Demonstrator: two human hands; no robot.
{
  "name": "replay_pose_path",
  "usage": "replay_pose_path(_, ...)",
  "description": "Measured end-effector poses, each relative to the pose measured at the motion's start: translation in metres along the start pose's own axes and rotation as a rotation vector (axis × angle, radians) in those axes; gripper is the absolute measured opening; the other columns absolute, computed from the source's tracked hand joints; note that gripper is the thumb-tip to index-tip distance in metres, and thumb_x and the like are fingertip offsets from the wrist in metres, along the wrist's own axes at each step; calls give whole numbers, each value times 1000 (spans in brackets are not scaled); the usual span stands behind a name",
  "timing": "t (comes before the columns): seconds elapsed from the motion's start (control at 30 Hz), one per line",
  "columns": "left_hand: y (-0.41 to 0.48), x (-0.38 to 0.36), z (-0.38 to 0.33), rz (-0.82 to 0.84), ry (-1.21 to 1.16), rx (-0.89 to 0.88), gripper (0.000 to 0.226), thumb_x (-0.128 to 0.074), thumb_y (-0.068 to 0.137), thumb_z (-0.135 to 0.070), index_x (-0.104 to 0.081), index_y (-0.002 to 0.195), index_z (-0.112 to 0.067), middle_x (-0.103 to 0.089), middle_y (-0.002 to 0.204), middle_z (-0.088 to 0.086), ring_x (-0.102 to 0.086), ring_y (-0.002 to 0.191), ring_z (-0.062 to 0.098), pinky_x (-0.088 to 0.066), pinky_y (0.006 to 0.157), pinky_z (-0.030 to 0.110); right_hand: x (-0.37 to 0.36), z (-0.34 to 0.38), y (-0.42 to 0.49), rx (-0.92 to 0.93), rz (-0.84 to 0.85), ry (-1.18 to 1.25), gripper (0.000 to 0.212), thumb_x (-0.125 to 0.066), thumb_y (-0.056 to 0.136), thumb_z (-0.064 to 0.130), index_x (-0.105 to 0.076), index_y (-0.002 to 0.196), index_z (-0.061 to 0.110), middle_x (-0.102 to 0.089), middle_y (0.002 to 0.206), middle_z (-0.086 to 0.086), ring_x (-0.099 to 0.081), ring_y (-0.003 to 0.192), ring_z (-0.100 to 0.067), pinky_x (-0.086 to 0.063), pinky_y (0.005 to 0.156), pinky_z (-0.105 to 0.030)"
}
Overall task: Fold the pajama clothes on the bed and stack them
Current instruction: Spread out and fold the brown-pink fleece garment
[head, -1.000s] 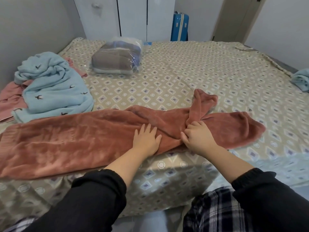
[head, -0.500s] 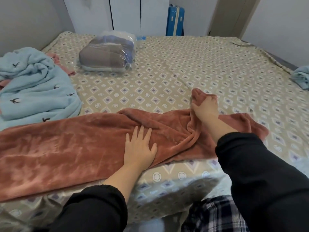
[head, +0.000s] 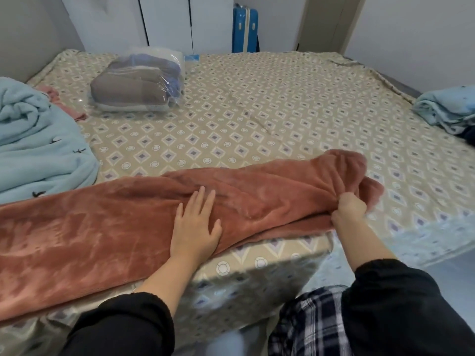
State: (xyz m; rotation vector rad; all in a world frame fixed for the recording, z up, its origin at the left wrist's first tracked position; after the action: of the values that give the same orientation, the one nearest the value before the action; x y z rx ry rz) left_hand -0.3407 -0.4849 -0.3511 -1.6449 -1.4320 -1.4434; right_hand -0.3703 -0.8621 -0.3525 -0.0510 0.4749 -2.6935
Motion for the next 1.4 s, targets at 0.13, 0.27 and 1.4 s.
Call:
replay_pose_path(0.13,-3,0,-12,47,62,-152,69,-22,87,-49,-20,153,-27,-14,161,-1,-13,148,19,-12,118,47,4,3,3,-55,82,118,50,-49,80,11,-57,128,13,-63,97,0,-62,88,-18,-55,84,-35)
replay_pose_path(0.27,-3,-1,-13,84,94,-160,70,-20,86,-51,-23,152,-27,-16,160,0,-16,148,20,-12,118,45,3,20,15,-11,48,-100,39,-60,86,21,-57,120,3,-57,86,-2,-59,101,-24,-47,98,-36)
replay_pose_path(1.4,-3,9,-22,139,71,-173,74,-23,84,-51,-40,146,-16,-37,152,7,-38,138,25,-26,115,45,-32,-1,-93,1135,516,-1192,50,-42,93,27,-40,143,18,-41,147,-11,-34,137,-31,-19,112,-55)
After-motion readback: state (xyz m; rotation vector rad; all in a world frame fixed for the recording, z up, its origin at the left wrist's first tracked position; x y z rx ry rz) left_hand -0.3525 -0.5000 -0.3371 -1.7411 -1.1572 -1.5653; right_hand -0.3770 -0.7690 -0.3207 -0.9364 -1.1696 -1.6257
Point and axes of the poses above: each hand's wrist, its own y-axis towards the middle knuckle, its own x-axis out of the back of the hand, z = x × y, the point moved 6 cm from there along y, towards the middle knuckle
